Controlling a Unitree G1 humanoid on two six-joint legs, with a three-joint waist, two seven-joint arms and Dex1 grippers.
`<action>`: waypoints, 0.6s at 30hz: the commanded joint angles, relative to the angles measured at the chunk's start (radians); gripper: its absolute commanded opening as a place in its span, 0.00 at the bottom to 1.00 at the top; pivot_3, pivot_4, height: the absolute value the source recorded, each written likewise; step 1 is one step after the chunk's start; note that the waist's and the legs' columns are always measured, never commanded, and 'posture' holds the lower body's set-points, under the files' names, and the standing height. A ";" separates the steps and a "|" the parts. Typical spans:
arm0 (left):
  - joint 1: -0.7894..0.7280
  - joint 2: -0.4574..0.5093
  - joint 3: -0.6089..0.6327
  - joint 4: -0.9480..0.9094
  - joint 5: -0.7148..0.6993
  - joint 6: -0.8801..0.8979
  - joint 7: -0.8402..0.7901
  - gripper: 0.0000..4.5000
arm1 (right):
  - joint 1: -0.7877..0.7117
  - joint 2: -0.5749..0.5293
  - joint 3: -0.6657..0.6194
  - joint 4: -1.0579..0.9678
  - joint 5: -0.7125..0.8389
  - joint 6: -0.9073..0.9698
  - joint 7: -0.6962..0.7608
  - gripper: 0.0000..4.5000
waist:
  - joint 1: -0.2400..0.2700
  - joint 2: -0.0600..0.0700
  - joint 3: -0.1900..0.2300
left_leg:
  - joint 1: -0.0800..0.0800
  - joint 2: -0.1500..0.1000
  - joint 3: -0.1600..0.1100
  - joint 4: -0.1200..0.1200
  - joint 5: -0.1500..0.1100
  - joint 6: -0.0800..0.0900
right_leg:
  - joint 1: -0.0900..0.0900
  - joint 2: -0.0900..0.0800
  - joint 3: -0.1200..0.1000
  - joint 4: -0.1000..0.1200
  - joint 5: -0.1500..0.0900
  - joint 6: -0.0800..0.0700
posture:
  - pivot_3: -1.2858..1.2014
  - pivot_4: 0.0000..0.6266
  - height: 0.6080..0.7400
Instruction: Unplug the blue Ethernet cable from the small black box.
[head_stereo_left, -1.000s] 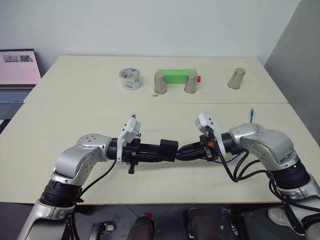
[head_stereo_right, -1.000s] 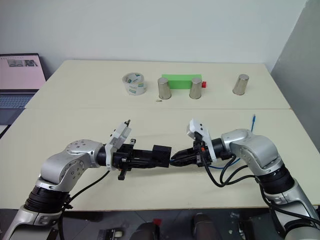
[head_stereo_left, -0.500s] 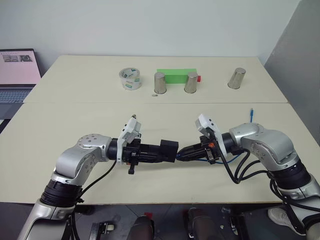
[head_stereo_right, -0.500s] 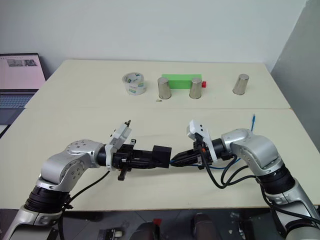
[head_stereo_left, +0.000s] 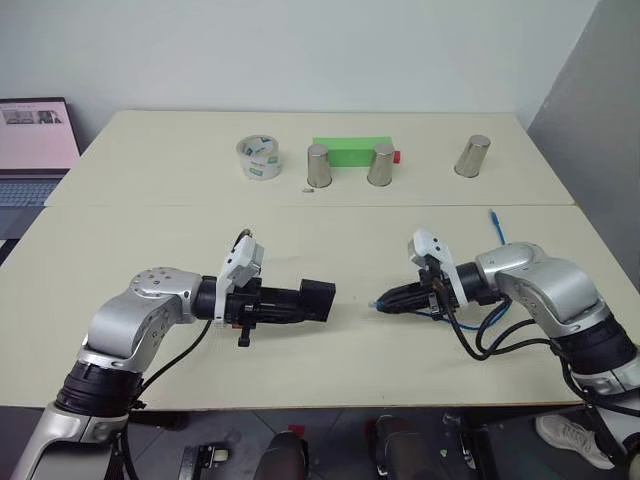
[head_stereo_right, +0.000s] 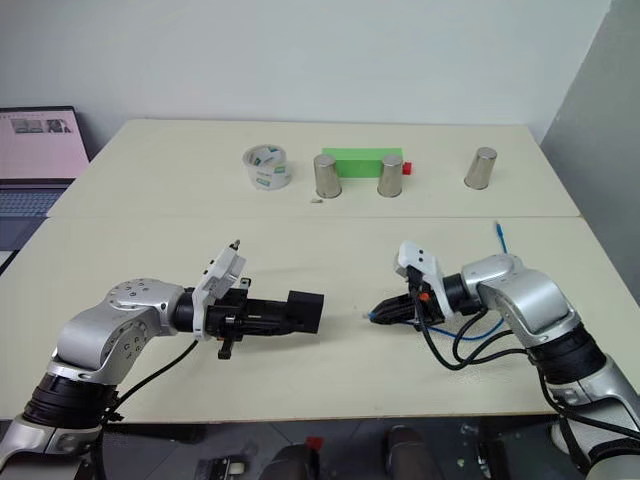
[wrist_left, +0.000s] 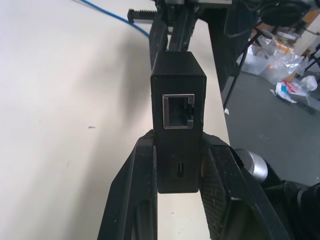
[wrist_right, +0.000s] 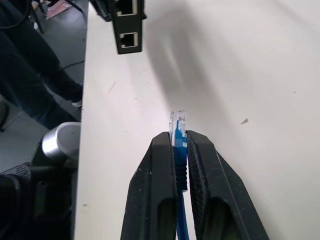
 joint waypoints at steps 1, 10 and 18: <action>0.021 -0.009 0.056 -0.013 0.013 -0.020 0.067 0.17 | -0.069 0.082 -0.053 0.221 -0.173 -0.243 -0.237 0.01 | 0.000 0.000 0.000 | 0.000 -0.001 0.000 0.000 0.000 0.000 | -0.001 0.000 0.001 0.001 0.000 0.000 | 0.52 0.24 1.00; 0.044 -0.092 0.104 0.035 0.091 -0.091 0.270 0.17 | -0.132 0.185 -0.097 0.517 -0.310 -0.492 -0.412 0.29 | 0.008 0.001 0.000 | -0.003 -0.001 0.000 0.000 0.000 0.000 | -0.002 -0.001 0.001 0.000 0.003 -0.005 | 0.52 0.24 1.00; 0.011 -0.184 0.169 0.189 0.249 -0.268 0.544 0.17 | -0.050 0.077 -0.130 0.193 -0.207 -0.353 -0.186 0.72 | 0.010 0.001 0.000 | -0.003 -0.001 -0.002 0.000 0.000 0.000 | -0.002 -0.001 -0.001 0.000 0.003 -0.005 | 0.52 0.24 1.00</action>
